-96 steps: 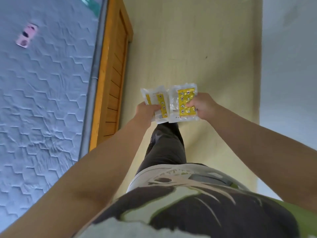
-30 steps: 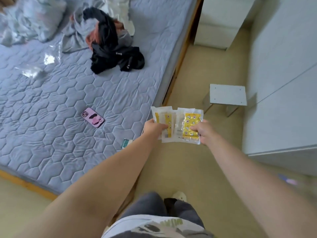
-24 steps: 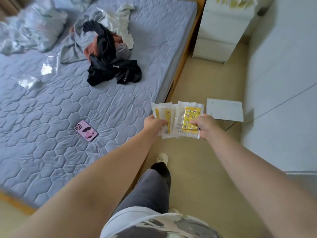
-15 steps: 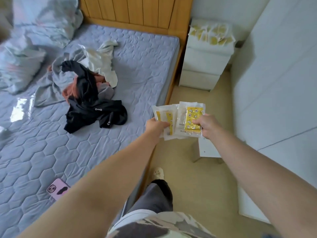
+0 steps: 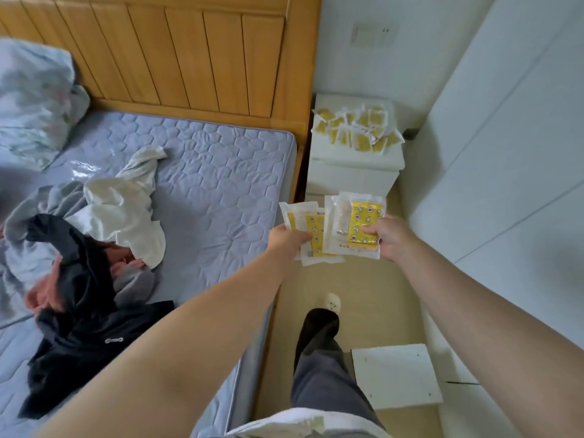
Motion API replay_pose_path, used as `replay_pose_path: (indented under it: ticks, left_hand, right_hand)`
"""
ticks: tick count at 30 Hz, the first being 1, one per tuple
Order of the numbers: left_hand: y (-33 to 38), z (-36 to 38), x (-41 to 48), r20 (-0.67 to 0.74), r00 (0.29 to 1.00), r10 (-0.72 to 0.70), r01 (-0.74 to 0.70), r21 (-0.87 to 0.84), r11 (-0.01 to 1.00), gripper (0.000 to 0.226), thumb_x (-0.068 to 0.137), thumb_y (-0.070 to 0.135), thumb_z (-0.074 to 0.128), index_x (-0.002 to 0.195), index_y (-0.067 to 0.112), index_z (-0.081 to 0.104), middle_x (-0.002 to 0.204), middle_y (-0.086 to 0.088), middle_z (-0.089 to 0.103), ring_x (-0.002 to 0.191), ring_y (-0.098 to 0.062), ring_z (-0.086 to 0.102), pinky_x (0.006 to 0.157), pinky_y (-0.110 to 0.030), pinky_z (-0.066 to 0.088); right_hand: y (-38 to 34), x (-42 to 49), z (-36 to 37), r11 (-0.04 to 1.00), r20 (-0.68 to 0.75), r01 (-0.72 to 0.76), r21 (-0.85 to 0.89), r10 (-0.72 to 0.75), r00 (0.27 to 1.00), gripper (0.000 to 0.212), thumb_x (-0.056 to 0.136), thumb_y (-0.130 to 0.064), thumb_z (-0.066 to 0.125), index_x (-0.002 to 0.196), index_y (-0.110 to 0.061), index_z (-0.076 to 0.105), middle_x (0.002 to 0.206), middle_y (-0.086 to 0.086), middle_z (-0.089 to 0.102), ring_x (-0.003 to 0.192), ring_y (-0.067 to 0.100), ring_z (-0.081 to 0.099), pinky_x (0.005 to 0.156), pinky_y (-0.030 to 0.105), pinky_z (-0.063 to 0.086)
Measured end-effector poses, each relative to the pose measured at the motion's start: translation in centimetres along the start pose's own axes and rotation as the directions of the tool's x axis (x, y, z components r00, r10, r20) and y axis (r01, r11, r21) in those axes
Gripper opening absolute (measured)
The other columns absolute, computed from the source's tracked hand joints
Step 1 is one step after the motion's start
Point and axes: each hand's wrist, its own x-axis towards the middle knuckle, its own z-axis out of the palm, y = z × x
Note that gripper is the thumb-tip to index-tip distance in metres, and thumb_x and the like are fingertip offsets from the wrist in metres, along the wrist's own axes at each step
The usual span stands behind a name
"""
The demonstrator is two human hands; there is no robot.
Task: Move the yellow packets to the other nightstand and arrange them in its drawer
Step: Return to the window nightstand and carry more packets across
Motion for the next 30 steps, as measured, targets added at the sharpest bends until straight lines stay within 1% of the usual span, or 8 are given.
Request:
replay_pose_path:
  ticks: [3, 6, 10, 13, 16, 21, 25, 30]
  left_hand:
    - [4.4, 3.9, 6.6, -0.008, 1.000, 0.003, -0.003, -0.007, 1.000, 0.019, 0.081, -0.004, 0.070, 0.093, 0.008, 0.061, 0.109, -0.015, 0.068, 0.099, -0.033, 0.067, 0.088, -0.048, 0.054]
    - [9.3, 8.6, 13.6, -0.016, 1.000, -0.008, 0.008, -0.016, 1.000, 0.020, 0.082, -0.005, 0.068, 0.096, 0.007, 0.059, 0.108, -0.013, 0.067, 0.099, -0.031, 0.066, 0.082, -0.043, 0.055]
    - [14.7, 14.2, 22.1, -0.018, 0.997, -0.069, 0.068, -0.022, 0.997, 0.020, 0.083, -0.005, 0.068, 0.097, 0.007, 0.060, 0.112, -0.014, 0.067, 0.103, -0.032, 0.065, 0.087, -0.046, 0.054]
    - [17.0, 17.1, 27.9, -0.039, 0.990, -0.136, 0.136, -0.008, 0.991, 0.021, 0.082, -0.005, 0.070, 0.093, 0.009, 0.060, 0.109, -0.013, 0.067, 0.102, -0.031, 0.066, 0.089, -0.049, 0.054]
    - [18.6, 19.0, 33.8, -0.056, 0.979, -0.198, 0.200, 0.020, 0.980, 0.023, 0.078, -0.002, 0.073, 0.095, 0.010, 0.062, 0.106, -0.011, 0.068, 0.098, -0.031, 0.067, 0.089, -0.050, 0.054]
    - [21.9, 22.3, 45.4, -0.079, 0.972, -0.220, 0.228, 0.118, 0.966, 0.027, 0.078, 0.002, 0.076, 0.098, 0.009, 0.060, 0.107, -0.010, 0.068, 0.099, -0.031, 0.065, 0.091, -0.048, 0.053]
    - [25.5, 25.7, 54.2, -0.064, 0.982, -0.177, 0.188, 0.301, 0.935, 0.048, 0.081, 0.009, 0.073, 0.126, 0.005, 0.056, 0.121, -0.009, 0.063, 0.107, -0.029, 0.061, 0.092, -0.039, 0.051]
    - [29.4, 29.6, 62.5, 0.029, 0.996, -0.082, 0.054, 0.537, 0.842, 0.058, 0.084, 0.013, 0.070, 0.137, 0.012, 0.048, 0.126, -0.007, 0.059, 0.103, -0.025, 0.059, 0.069, -0.029, 0.047]
  right_hand:
    - [-4.9, 7.1, -0.3, 1.000, -0.019, 0.027, 0.005, -0.027, 0.999, 0.027, 0.084, 0.021, 0.047, 0.093, -0.002, 0.057, 0.094, 0.018, 0.062, 0.090, 0.035, 0.061, 0.067, 0.052, 0.049]
    - [-10.4, 14.6, -0.8, 0.998, -0.049, 0.046, -0.032, -0.047, 0.998, 0.024, 0.081, 0.020, 0.053, 0.087, -0.002, 0.058, 0.098, 0.021, 0.064, 0.096, 0.036, 0.062, 0.084, 0.055, 0.050]
    - [-16.7, 24.0, -2.2, 0.999, -0.079, -0.008, -0.045, 0.004, 0.997, 0.025, 0.083, 0.019, 0.053, 0.096, -0.002, 0.058, 0.086, 0.014, 0.063, 0.083, 0.032, 0.063, 0.077, 0.050, 0.051]
    - [-19.2, 30.3, -3.1, 0.996, -0.151, -0.074, -0.046, 0.066, 0.986, 0.026, 0.081, 0.017, 0.057, 0.097, -0.004, 0.058, 0.104, 0.019, 0.064, 0.099, 0.035, 0.063, 0.087, 0.054, 0.050]
    - [-20.7, 36.3, -3.8, 0.986, -0.211, -0.168, -0.018, 0.160, 0.964, 0.027, 0.082, 0.016, 0.058, 0.101, -0.002, 0.059, 0.106, 0.019, 0.063, 0.101, 0.037, 0.062, 0.088, 0.057, 0.049]
    - [-22.7, 47.5, -4.4, 0.965, -0.327, -0.264, -0.004, 0.248, 0.912, 0.016, 0.080, 0.011, 0.062, 0.085, -0.005, 0.059, 0.114, 0.023, 0.063, 0.104, 0.038, 0.062, 0.092, 0.058, 0.048]
    - [-26.0, 55.7, -4.2, 0.955, -0.422, -0.293, -0.053, 0.244, 0.873, 0.039, 0.085, 0.011, 0.056, 0.123, 0.005, 0.053, 0.130, 0.023, 0.054, 0.117, 0.034, 0.054, 0.095, 0.038, 0.044]
    - [-28.8, 64.8, -3.3, 0.938, -0.486, -0.296, -0.182, 0.176, 0.856, 0.048, 0.086, 0.004, 0.056, 0.133, 0.002, 0.046, 0.122, 0.015, 0.057, 0.100, 0.023, 0.054, 0.083, 0.035, 0.044]
